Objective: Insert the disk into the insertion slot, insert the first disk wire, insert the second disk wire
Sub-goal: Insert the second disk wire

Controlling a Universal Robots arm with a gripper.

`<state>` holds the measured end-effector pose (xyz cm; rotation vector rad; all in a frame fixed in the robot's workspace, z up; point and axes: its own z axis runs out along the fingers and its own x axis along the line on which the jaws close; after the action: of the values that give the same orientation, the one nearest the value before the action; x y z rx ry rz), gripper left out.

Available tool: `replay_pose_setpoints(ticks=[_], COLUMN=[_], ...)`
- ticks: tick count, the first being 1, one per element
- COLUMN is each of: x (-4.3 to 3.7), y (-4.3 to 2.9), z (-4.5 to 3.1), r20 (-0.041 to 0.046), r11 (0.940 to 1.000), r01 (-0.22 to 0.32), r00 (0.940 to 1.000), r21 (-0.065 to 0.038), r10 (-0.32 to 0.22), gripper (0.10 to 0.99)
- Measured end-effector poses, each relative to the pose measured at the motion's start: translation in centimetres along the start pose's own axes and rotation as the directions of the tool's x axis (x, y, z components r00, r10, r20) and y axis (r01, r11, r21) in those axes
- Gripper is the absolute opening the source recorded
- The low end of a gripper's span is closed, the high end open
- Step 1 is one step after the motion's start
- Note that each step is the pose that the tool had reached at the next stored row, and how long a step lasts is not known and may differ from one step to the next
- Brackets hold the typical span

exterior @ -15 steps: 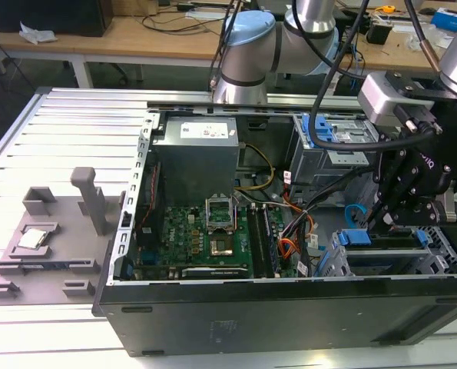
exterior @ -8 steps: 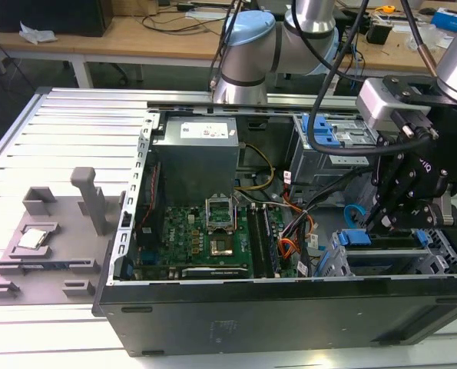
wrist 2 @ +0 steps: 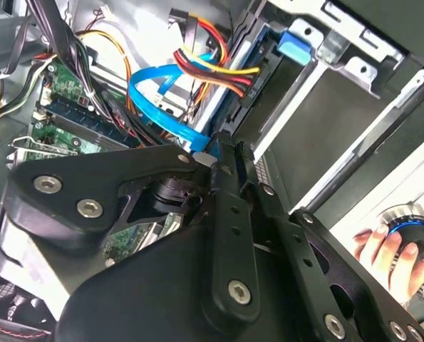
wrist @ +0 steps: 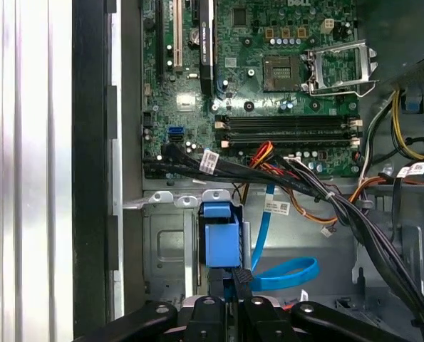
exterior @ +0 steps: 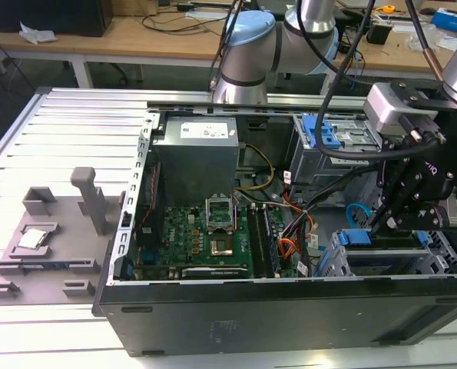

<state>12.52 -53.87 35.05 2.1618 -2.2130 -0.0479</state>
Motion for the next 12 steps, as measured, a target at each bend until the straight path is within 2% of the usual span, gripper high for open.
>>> replay_pose_setpoints(ticks=[3,9,12], x=[-0.14,-0.52,-0.54], y=[-0.31,-1.20,-1.53], z=[0.04,0.33,0.47], r20=[0.0012,0.0136,0.0144], r11=[1.0000,1.0000,1.0000], r01=[0.000,0.001,0.001], r00=[1.0000,0.9999,0.9999], r21=[0.000,0.000,0.000], r10=[0.000,-0.001,-0.001], gripper=[0.165,0.165,0.165])
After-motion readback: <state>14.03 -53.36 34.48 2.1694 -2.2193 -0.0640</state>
